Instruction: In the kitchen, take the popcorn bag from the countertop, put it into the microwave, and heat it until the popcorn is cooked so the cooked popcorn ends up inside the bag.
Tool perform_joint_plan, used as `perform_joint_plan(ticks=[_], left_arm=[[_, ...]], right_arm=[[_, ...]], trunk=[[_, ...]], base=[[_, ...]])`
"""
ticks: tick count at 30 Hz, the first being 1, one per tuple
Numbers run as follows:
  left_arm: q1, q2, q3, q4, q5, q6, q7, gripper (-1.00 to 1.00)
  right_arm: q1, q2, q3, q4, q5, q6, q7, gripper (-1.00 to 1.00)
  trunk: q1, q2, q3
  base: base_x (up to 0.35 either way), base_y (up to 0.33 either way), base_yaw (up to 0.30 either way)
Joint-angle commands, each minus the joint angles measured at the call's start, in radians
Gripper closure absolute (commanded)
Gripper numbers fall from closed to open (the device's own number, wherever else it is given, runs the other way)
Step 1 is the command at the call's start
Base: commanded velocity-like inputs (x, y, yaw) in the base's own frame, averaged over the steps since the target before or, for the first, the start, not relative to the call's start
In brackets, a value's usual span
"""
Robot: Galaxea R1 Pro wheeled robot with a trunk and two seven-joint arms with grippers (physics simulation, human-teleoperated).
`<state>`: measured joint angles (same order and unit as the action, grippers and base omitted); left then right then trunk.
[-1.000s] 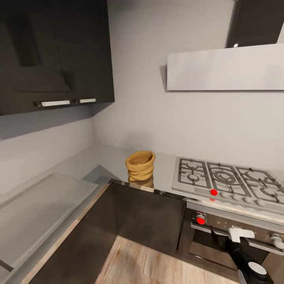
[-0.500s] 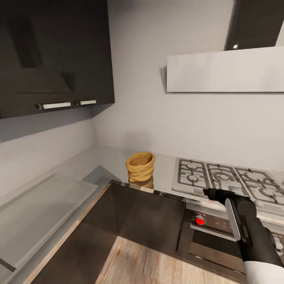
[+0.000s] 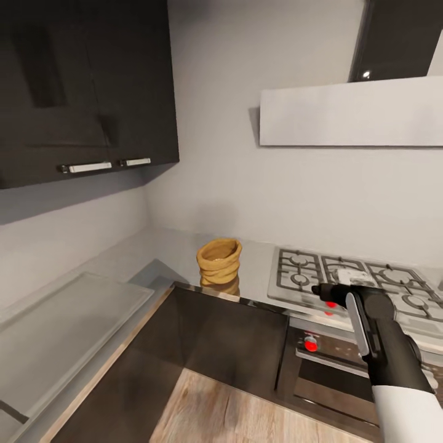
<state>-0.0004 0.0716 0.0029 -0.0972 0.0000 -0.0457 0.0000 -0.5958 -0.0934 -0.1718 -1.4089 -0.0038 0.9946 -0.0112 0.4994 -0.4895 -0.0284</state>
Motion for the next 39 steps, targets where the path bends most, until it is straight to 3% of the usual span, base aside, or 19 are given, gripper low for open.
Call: perform_joint_plan(ticks=[1, 4, 8, 26, 39], left_arm=[[-0.001, 0.0, 0.0, -0.001, 0.0, -0.002, 0.0, -1.0], [-0.001, 0.001, 0.0, -0.001, 0.0, -0.002, 0.0, -1.0], [-0.001, 0.0, 0.0, -0.001, 0.0, -0.002, 0.0, -1.0], [-0.001, 0.004, -0.002, -0.001, 0.0, -0.015, 0.0, -1.0], [0.0, 0.002, -0.005, -0.001, -0.002, -0.014, -0.002, -1.0]], right_arm=[[-0.001, 0.0, 0.017, -0.001, 0.001, 0.004, -0.001, -1.0], [0.0, 0.0, 0.042, -0.001, 0.002, 0.005, -0.002, -1.0], [0.0, 0.0, 0.043, -0.001, 0.005, 0.006, -0.003, -1.0], [0.0, 0.0, 0.046, -0.001, 0.005, 0.009, -0.004, -1.0], [0.0, 0.0, 0.046, -0.001, 0.005, 0.009, -0.004, -1.0]], trunk=[[-0.003, 0.005, 0.001], [-0.015, 0.026, 0.011], [-0.03, 0.054, 0.023], [-0.03, 0.054, 0.023], [-0.03, 0.054, 0.023]], base=[[0.0, 0.0, 0.0], [0.044, 0.0, 0.0], [0.164, 0.074, 0.0], [0.202, 0.042, 0.0], [0.017, 0.0, 0.087]])
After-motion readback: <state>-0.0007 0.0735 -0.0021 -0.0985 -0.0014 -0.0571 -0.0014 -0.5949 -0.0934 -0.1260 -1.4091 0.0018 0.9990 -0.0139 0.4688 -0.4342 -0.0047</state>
